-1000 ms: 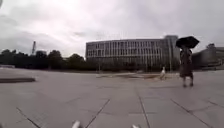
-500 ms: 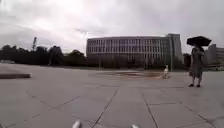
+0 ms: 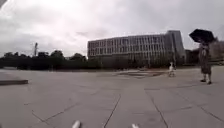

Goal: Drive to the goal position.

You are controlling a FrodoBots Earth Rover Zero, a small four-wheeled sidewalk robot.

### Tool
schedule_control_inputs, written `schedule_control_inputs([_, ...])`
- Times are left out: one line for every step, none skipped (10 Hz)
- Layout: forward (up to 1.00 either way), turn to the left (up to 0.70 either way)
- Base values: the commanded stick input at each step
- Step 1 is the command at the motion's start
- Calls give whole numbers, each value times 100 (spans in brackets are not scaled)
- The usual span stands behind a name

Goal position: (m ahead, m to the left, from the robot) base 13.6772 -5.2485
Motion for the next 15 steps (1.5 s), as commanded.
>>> schedule_control_inputs([70, 0])
schedule_control_inputs([70, 0])
schedule_control_inputs([70, 0])
schedule_control_inputs([70, 0])
schedule_control_inputs([70, 0])
schedule_control_inputs([70, 0])
schedule_control_inputs([70, 0])
schedule_control_inputs([70, 0])
schedule_control_inputs([70, 0])
schedule_control_inputs([70, 0])
schedule_control_inputs([70, 0])
schedule_control_inputs([70, 0])
schedule_control_inputs([70, 0])
schedule_control_inputs([70, 0])
schedule_control_inputs([70, 0])
